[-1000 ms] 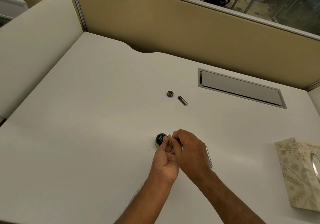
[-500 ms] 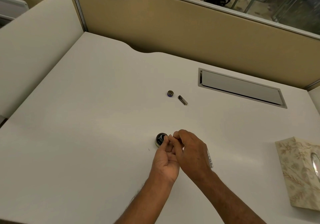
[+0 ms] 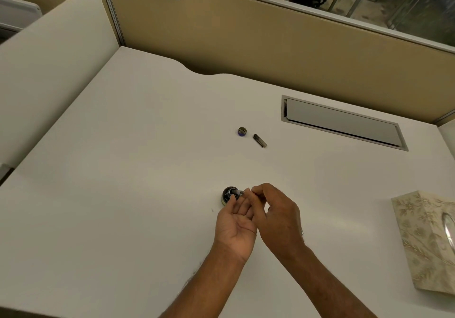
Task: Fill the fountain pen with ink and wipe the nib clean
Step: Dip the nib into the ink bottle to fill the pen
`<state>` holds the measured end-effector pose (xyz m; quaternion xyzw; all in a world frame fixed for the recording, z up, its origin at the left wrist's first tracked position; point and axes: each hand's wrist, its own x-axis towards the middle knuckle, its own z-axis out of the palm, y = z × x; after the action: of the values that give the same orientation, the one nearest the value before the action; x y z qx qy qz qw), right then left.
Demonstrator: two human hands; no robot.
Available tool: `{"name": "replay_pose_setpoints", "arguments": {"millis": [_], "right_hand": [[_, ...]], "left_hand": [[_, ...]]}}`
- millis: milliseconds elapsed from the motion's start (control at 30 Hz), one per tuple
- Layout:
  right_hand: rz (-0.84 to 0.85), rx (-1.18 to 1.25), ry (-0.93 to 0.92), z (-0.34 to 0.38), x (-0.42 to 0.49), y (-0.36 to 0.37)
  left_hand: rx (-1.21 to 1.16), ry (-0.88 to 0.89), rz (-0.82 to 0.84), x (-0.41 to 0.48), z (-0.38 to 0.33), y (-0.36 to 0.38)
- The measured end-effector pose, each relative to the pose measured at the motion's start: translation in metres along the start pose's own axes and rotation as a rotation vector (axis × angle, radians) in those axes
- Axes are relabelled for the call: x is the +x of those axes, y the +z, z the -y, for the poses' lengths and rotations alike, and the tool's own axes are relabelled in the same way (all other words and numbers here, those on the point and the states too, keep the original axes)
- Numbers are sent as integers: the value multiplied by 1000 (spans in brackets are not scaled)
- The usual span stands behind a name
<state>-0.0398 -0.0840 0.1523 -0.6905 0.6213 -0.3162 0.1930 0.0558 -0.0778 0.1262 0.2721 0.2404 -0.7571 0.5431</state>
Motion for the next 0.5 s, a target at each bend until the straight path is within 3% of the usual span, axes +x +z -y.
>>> {"name": "replay_pose_setpoints", "arguments": {"millis": [500], "right_hand": [[-47, 200, 121, -10, -15, -6]], "left_hand": [[121, 46, -40, 9, 4, -10]]}}
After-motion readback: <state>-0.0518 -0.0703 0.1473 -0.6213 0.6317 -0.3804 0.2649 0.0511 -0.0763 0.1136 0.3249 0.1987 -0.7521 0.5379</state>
